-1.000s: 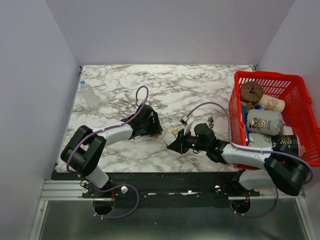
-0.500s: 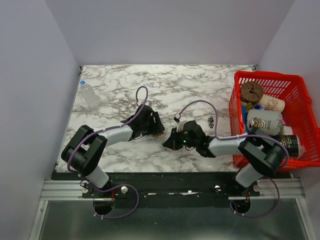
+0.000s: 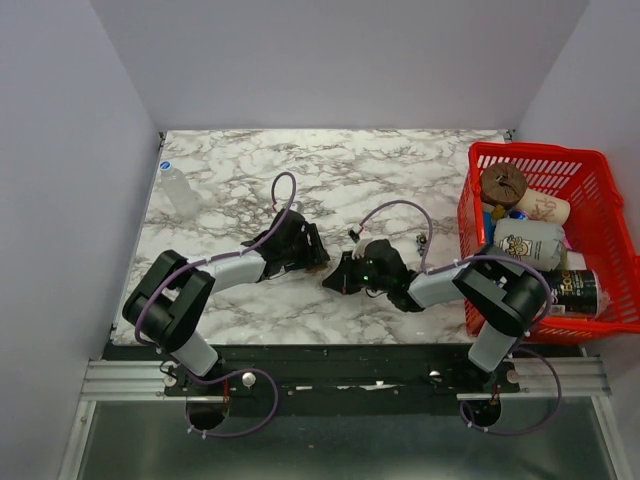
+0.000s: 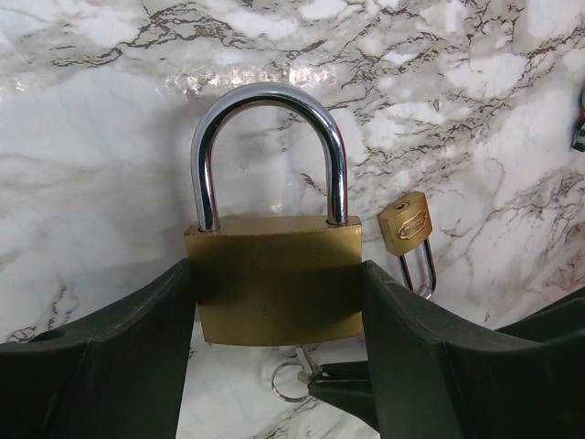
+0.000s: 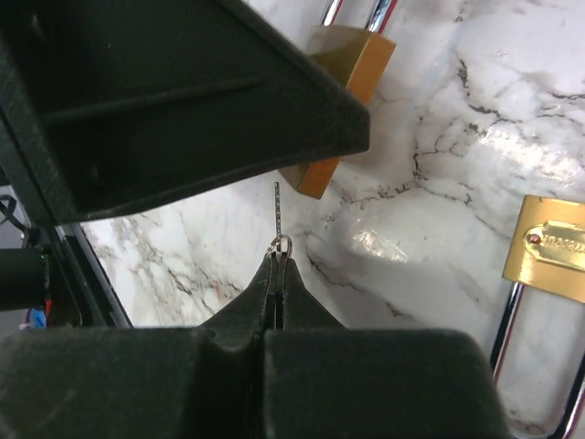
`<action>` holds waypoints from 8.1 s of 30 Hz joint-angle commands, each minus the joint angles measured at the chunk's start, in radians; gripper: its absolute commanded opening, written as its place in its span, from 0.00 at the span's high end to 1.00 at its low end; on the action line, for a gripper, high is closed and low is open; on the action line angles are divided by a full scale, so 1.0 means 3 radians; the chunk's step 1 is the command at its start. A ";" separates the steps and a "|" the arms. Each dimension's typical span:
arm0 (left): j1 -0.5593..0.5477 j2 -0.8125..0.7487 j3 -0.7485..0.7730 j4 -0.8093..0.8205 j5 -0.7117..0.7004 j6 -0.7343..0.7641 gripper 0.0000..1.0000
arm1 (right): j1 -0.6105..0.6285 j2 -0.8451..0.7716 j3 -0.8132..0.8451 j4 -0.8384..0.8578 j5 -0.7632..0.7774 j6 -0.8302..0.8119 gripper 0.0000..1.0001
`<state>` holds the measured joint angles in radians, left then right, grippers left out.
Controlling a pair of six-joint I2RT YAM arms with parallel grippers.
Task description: Unlock with the key
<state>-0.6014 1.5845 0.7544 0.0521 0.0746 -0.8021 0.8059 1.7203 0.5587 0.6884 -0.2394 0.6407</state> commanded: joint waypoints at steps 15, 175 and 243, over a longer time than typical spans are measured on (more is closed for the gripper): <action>0.0000 0.0082 -0.0060 0.0011 0.0053 -0.0026 1.00 | -0.0206 0.0299 0.0035 0.0518 -0.0250 0.0216 0.99; -0.0051 0.0174 -0.0075 0.0062 0.0268 -0.0144 1.00 | -0.0375 0.0765 0.0449 0.1520 0.0179 0.0329 0.99; 0.0016 -0.0741 -0.0121 0.0798 0.0948 0.0214 1.00 | -0.0851 -0.0432 0.0367 0.1474 -0.0255 0.0579 0.99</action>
<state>-0.5655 1.3834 0.7509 0.3458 0.1528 -0.7517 0.6006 1.6451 0.6289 0.9657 -0.3946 0.8055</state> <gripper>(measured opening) 0.722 0.012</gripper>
